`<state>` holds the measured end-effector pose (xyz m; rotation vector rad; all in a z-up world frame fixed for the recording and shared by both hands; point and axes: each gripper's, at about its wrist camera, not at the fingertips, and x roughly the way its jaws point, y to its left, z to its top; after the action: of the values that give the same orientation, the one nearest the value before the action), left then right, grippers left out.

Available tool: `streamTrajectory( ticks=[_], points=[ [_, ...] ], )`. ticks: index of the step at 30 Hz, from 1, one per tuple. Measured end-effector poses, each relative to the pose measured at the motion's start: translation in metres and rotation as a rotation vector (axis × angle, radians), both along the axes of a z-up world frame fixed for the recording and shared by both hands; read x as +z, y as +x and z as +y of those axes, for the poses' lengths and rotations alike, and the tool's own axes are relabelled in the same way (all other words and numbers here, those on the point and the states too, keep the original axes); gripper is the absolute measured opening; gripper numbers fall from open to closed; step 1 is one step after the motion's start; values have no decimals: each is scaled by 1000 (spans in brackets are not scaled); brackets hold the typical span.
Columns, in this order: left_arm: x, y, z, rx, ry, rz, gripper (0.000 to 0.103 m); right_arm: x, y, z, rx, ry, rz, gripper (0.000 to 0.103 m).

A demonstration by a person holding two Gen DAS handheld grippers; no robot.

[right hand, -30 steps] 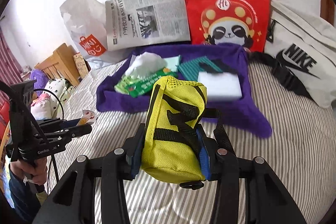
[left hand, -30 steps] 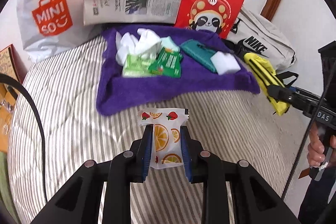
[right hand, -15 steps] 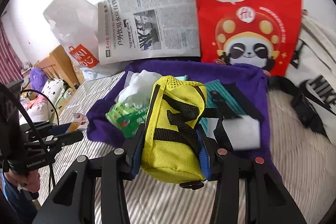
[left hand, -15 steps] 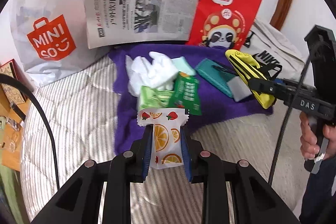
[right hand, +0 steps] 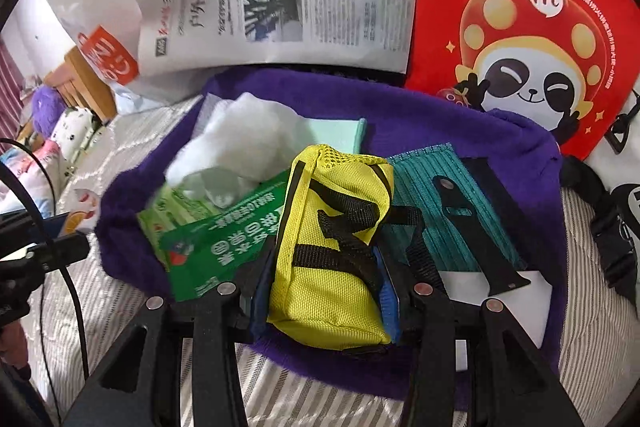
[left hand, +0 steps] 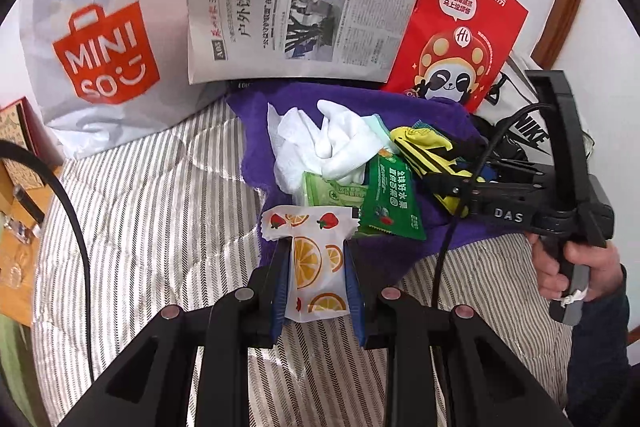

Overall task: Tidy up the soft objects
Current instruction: 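Carry the yellow pouch with the right tool onto the purple towel, then open the right tool to release the yellow pouch on the towel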

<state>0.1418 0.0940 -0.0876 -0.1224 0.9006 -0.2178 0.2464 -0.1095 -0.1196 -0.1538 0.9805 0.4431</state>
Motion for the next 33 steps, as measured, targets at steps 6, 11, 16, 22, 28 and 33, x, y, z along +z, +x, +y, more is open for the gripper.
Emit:
streamTrajectory(
  ticks=[6, 11, 16, 22, 28, 33],
  points=[
    [-10, 5, 9, 11, -14, 14, 25, -9, 7, 9, 21, -41, 5, 47],
    [-10, 3, 15, 7, -30, 7, 25, -12, 5, 13, 51, -64, 7, 57],
    [-10, -1, 17, 1, -41, 5, 25, -15, 6, 9, 65, -35, 44, 63],
    [-10, -8, 25, 5, -52, 11, 25, -12, 3, 14, 77, -57, 61, 71],
    [-9, -11, 32, 19, -71, 17, 25, -4, 4, 17, 52, -43, 61, 77],
    [-7, -15, 32, 18, -68, 17, 25, 5, 8, 11, 25, 14, 80, 78]
  ],
)
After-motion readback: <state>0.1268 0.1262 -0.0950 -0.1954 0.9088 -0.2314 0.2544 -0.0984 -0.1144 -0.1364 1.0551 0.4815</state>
